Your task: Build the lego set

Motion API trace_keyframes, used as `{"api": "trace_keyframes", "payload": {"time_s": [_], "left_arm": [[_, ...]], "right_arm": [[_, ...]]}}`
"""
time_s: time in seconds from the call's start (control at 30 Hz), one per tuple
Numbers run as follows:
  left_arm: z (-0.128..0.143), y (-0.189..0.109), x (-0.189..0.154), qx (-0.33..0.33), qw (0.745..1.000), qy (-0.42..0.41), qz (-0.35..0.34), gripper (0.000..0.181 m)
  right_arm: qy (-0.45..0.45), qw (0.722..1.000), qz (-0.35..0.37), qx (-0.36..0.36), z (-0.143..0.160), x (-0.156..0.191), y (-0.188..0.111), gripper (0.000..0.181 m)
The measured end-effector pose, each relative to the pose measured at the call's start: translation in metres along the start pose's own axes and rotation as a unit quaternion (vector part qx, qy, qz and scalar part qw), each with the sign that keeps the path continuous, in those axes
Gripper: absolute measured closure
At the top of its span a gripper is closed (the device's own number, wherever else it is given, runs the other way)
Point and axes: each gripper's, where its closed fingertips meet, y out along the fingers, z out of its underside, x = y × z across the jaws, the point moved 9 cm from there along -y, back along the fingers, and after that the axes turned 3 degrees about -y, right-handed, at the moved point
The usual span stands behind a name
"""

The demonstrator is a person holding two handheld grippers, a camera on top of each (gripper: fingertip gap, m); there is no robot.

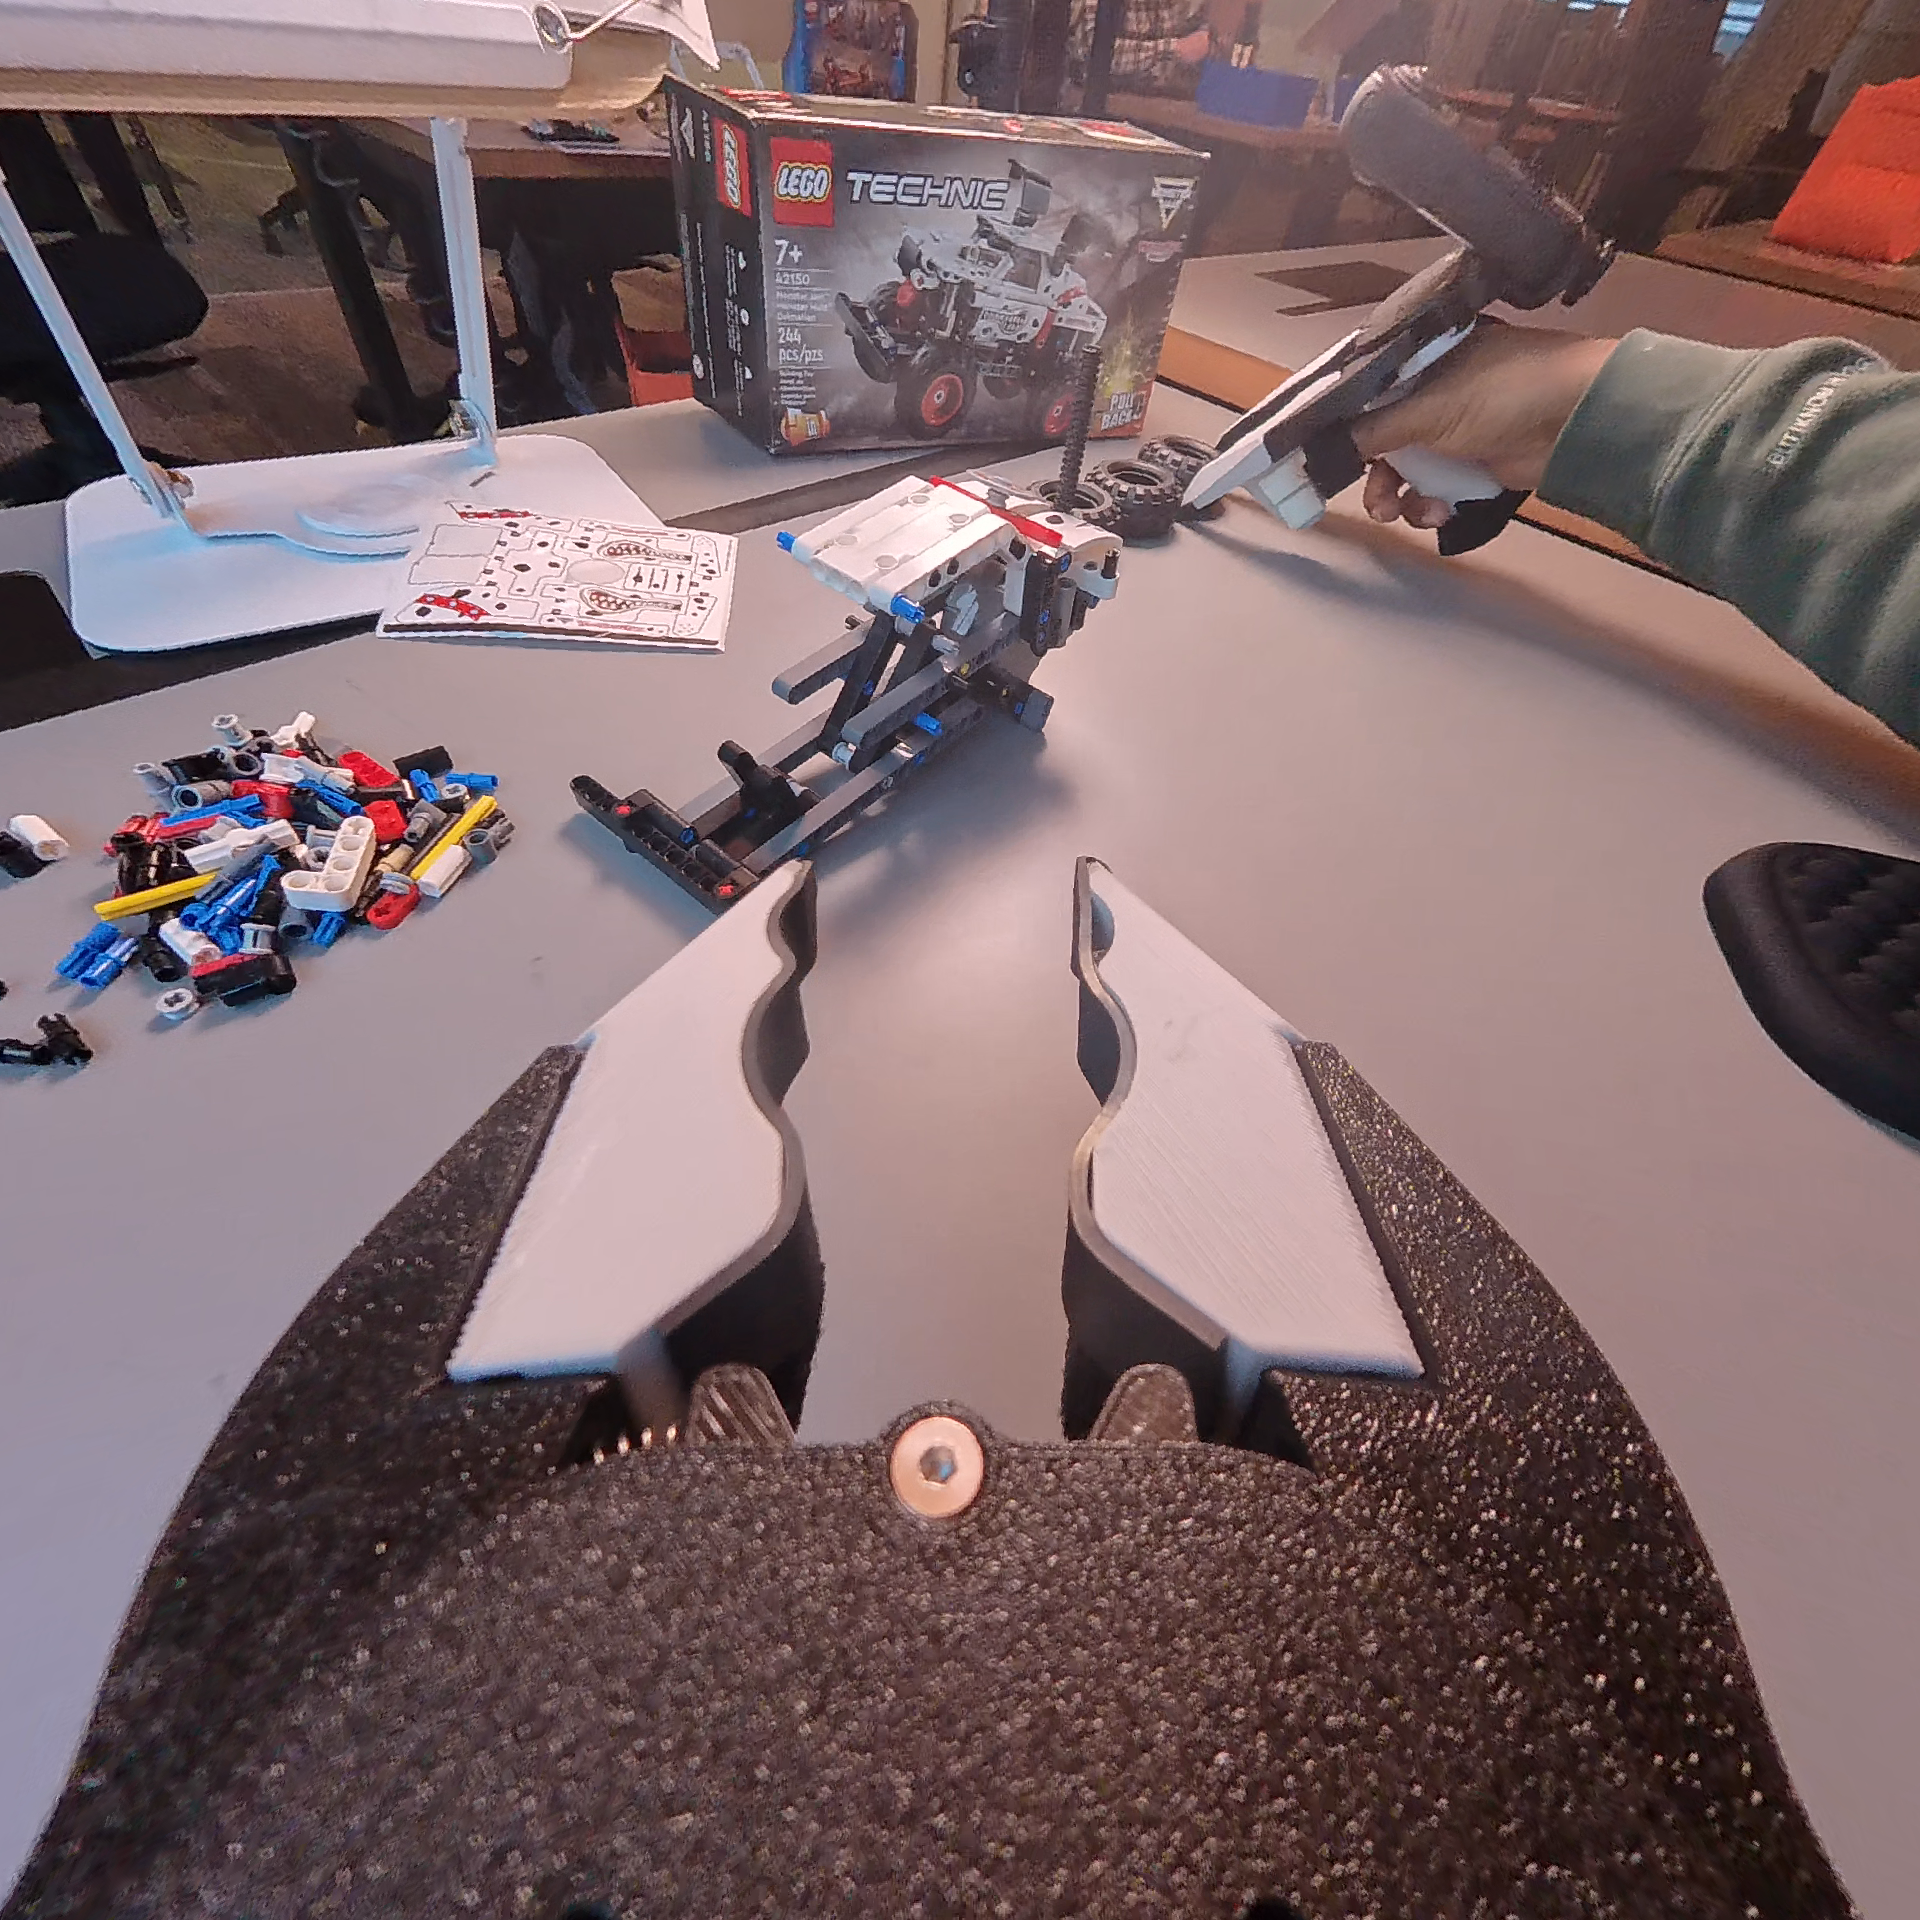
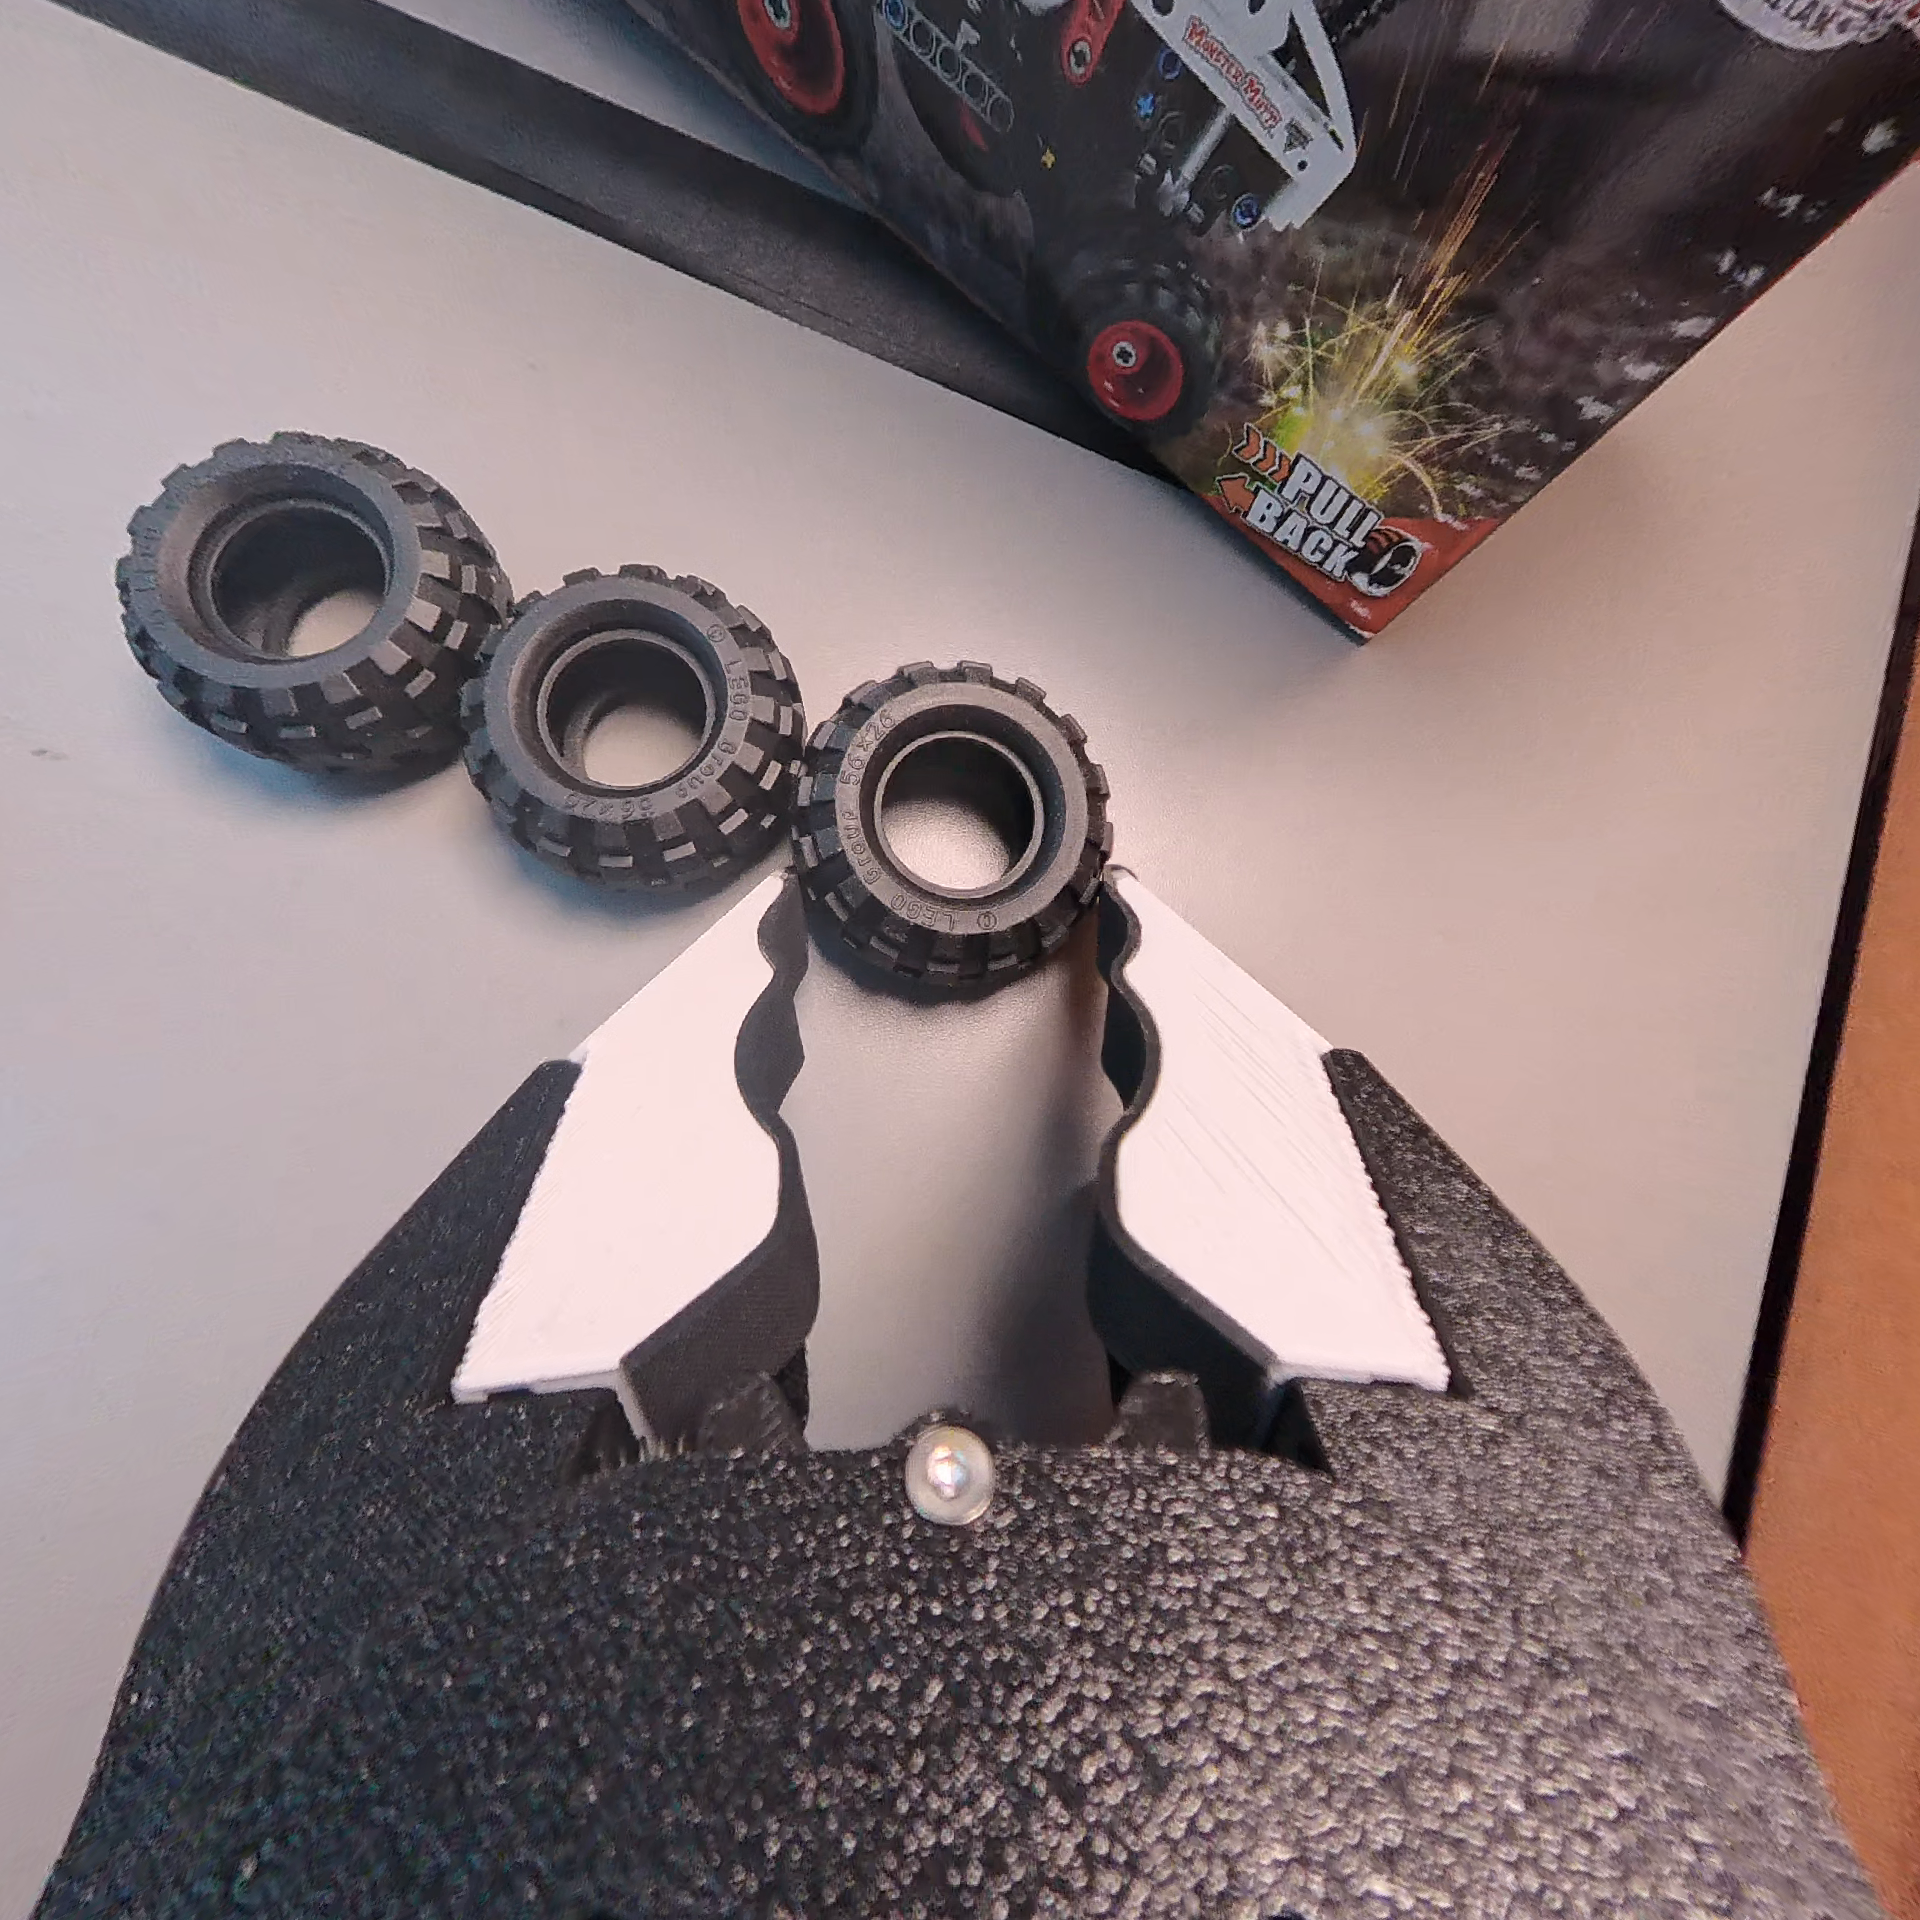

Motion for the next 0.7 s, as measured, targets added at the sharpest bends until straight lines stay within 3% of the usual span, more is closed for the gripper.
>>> {"api": "trace_keyframes", "payload": {"time_s": [0.47,0.7], "left_arm": [[-0.003,-0.002,-0.003,-0.007,1.000,0.006,0.006,0.133],[-0.008,-0.008,-0.005,-0.022,1.000,0.011,0.003,0.132]], "right_arm": [[-0.022,0.999,0.024,0.018,-0.001,0.005,-0.014,0.120],[0.000,0.999,0.030,-0.036,0.013,0.023,-0.051,0.105]]}}
